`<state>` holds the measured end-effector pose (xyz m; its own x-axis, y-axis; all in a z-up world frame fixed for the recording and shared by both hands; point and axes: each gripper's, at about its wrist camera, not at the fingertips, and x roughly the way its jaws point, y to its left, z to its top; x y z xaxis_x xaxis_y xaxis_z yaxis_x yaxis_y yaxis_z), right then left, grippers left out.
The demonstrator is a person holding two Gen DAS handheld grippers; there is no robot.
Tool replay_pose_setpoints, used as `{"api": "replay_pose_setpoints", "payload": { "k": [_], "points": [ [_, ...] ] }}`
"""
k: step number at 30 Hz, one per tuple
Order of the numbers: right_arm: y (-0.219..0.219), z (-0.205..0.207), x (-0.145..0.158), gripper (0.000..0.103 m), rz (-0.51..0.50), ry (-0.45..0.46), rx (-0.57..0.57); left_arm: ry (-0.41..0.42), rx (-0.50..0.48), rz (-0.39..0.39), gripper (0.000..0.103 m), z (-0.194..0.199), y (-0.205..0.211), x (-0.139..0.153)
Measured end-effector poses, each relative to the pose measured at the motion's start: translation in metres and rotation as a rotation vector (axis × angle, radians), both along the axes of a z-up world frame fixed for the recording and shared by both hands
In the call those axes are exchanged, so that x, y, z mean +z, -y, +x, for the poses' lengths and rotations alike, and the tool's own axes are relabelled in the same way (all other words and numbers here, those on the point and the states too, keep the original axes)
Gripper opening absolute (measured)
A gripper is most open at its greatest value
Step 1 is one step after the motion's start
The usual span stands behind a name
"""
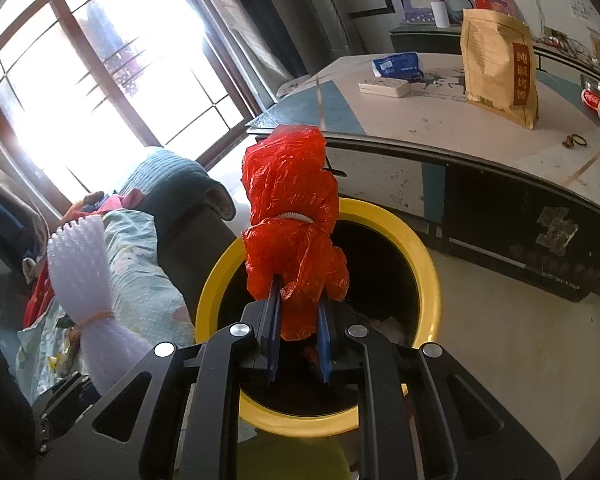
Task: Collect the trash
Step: 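Open the left tool over the bin while the right tool releases the red bag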
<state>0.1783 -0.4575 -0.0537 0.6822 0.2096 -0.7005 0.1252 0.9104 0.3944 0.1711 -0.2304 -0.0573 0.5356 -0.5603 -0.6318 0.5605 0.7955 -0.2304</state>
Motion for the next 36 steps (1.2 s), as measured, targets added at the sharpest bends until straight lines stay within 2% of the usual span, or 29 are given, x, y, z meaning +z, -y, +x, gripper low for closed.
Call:
{"api": "replay_pose_setpoints", "payload": {
  "k": [6,15,17,18,19,21,23,25,30,36],
  "points": [
    [0.007,0.001,-0.007,0.015,0.017,-0.024,-0.014,-0.033,-0.038,0.012,0.020,0.012,0.017,-0.014],
    [0.010,0.005,-0.018,0.018,0.036,-0.060,0.000,-0.074,-0.044,0.028,0.023,0.025,0.030,-0.029],
    [0.008,0.006,-0.020,0.024,0.043,-0.069,0.007,-0.085,-0.044,0.024,0.025,0.027,0.030,-0.032],
    [0.007,0.006,-0.021,0.032,0.045,-0.072,0.005,-0.082,-0.045,0.024,0.029,0.028,0.031,-0.032],
    [0.008,0.006,-0.021,0.035,0.049,-0.070,-0.002,-0.078,-0.044,0.026,0.031,0.028,0.031,-0.032],
    [0.008,0.005,-0.019,0.045,0.051,-0.053,-0.007,-0.081,-0.042,0.022,0.046,0.028,0.031,-0.032],
    [0.008,0.005,-0.016,0.049,0.034,-0.038,-0.016,-0.087,-0.041,0.014,0.055,0.028,0.031,-0.031],
    [0.008,0.004,-0.014,0.051,0.023,-0.028,-0.022,-0.080,-0.034,0.018,0.059,0.027,0.030,-0.030],
    [0.010,0.002,-0.012,0.062,0.013,-0.021,-0.048,-0.090,-0.001,-0.012,0.089,0.024,0.019,-0.025],
    [0.010,-0.001,-0.005,0.072,0.000,0.009,-0.070,-0.082,0.048,-0.030,0.092,0.022,0.006,-0.016]
  ]
}}
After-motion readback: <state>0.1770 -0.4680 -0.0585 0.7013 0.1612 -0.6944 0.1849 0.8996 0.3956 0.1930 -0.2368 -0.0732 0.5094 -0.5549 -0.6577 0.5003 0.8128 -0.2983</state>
